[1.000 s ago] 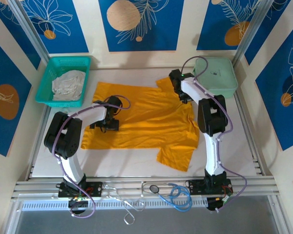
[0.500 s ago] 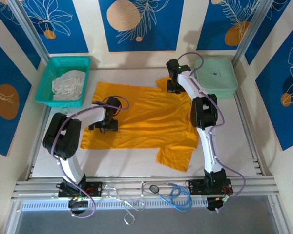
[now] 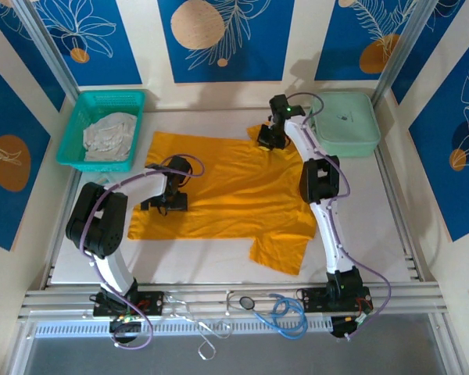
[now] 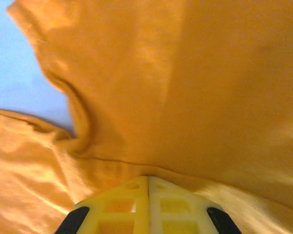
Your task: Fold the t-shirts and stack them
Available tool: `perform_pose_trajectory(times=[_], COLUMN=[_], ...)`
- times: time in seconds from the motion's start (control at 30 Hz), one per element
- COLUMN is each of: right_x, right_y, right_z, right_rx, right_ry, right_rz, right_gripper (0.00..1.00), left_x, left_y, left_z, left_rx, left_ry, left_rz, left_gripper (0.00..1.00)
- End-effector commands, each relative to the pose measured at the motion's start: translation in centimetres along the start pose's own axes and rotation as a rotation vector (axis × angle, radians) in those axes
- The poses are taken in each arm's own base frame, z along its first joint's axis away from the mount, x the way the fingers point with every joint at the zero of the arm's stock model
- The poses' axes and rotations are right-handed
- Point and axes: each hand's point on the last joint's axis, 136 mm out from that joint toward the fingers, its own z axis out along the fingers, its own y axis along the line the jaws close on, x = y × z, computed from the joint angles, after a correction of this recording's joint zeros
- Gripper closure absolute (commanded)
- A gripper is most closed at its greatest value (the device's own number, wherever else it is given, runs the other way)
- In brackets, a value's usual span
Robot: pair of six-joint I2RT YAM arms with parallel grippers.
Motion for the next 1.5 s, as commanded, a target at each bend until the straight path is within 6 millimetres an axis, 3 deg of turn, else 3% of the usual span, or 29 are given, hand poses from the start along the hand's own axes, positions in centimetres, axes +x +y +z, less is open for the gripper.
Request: perform_pose_trajectory(times=[0.0,0.23,0.37,0.5,0.67,0.8,0.87,1.03,1.13,1.23,1.33,1.47], right_x=[1.6,1.3,1.1,0.1,-1.0,-0.2,1.1,6.5,10.4,14.6,18.5,21.9], right_y=[3.4,8.0,10.2,11.8,12.5,8.1,5.1,-2.3,-6.3,-9.0,-11.1,-13.5], right_z=[2.4,2.5,0.8,-2.9,-10.1,-13.6,-15.1,-17.4,-18.6,-18.8,-18.1,-16.7], right_rx=[-0.199,-0.397,-0.482,-0.511,-0.502,-0.301,-0.211,-0.051,0.031,0.068,0.089,0.111], right_ry=[0.103,0.099,0.090,0.029,-0.057,-0.089,-0.097,-0.150,-0.159,-0.136,-0.095,-0.058], right_rz=[0.051,-0.006,-0.064,-0.122,-0.165,-0.086,-0.040,0.055,0.116,0.163,0.211,0.276], right_gripper=[1.00,1.00,1.00,1.00,1.00,0.97,0.91,0.69,0.68,0.84,0.97,1.00], left_x=[1.4,1.4,0.8,0.0,-1.2,-3.0,-4.3,-9.0,-12.4,-15.6,-17.8,-19.4], left_y=[0.6,0.3,-0.4,-0.2,0.3,-0.8,-2.7,-9.7,-14.7,-19.5,-23.7,-28.3], left_z=[0.4,0.7,0.0,-2.0,-6.3,-10.6,-12.9,-16.8,-18.4,-18.9,-17.9,-15.0], left_rx=[-0.018,-0.012,0.031,0.028,0.030,0.088,0.156,0.346,0.479,0.596,0.685,0.780], left_ry=[0.066,0.074,0.055,0.018,-0.066,-0.151,-0.193,-0.292,-0.351,-0.389,-0.402,-0.397], left_rz=[0.004,0.008,0.009,0.022,0.039,0.087,0.142,0.279,0.346,0.393,0.437,0.455], left_gripper=[0.01,0.01,0.01,0.01,0.01,0.01,0.01,0.01,0.01,0.02,0.07,0.09])
